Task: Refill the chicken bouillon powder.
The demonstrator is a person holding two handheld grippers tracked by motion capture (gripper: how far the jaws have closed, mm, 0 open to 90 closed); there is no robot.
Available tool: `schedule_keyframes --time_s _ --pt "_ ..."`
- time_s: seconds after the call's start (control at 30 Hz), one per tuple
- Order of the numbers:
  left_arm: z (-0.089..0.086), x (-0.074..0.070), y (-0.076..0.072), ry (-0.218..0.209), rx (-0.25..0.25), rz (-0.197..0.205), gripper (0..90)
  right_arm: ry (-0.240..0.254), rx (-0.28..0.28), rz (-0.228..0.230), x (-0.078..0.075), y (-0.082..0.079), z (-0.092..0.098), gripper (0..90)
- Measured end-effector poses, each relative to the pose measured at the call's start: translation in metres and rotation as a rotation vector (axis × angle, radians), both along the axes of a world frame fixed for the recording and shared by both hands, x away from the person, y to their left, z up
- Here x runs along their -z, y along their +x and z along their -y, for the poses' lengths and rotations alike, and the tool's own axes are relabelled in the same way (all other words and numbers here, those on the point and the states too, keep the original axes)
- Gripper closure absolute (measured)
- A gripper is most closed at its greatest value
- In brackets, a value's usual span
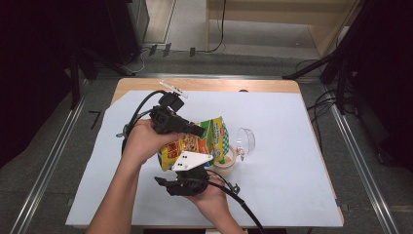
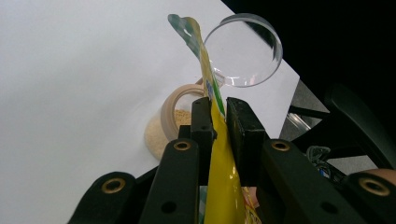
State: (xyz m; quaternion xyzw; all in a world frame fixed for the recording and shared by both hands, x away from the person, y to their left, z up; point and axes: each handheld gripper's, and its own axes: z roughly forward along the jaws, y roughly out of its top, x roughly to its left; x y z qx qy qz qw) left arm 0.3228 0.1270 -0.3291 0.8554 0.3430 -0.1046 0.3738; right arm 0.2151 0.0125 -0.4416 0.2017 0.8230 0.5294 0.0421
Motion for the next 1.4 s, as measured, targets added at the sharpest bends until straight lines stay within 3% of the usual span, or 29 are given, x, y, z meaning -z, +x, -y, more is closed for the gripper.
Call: schedule_keyframes --time_s 0.2,0.33,0.67,0.93,1.2,1.4 --pt "-0.005 0.002 -0.001 -0.003 -0.014 -0.012 82.7 -0.002 -0.002 -0.004 0.004 -0.001 -0.001 51.8" --pt "-0.007 0.003 -0.002 -0.007 -0.01 -0.01 83.1 -0.012 0.002 0.018 0.006 0.0 -0.001 51.9" --pt "-0.017 0.005 -0.004 -0.012 0.006 -0.014 84.3 -0.018 0.006 -0.007 0.011 0.001 -0.003 51.9" --pt "-0.02 0.007 -0.005 -0.02 -0.005 -0.037 82.9 -0.036 -0.012 0.012 0.014 0.002 -0.003 52.7" --pt "-0.003 0.015 -0.001 0.022 0.03 -0.01 81.8 -0.053 -0.046 0.048 0.013 0.003 -0.001 54.0" --pt "0.001 0.017 0.001 0.02 0.036 -0.004 82.6 -0.072 -0.043 0.06 0.014 0.002 0.0 53.8"
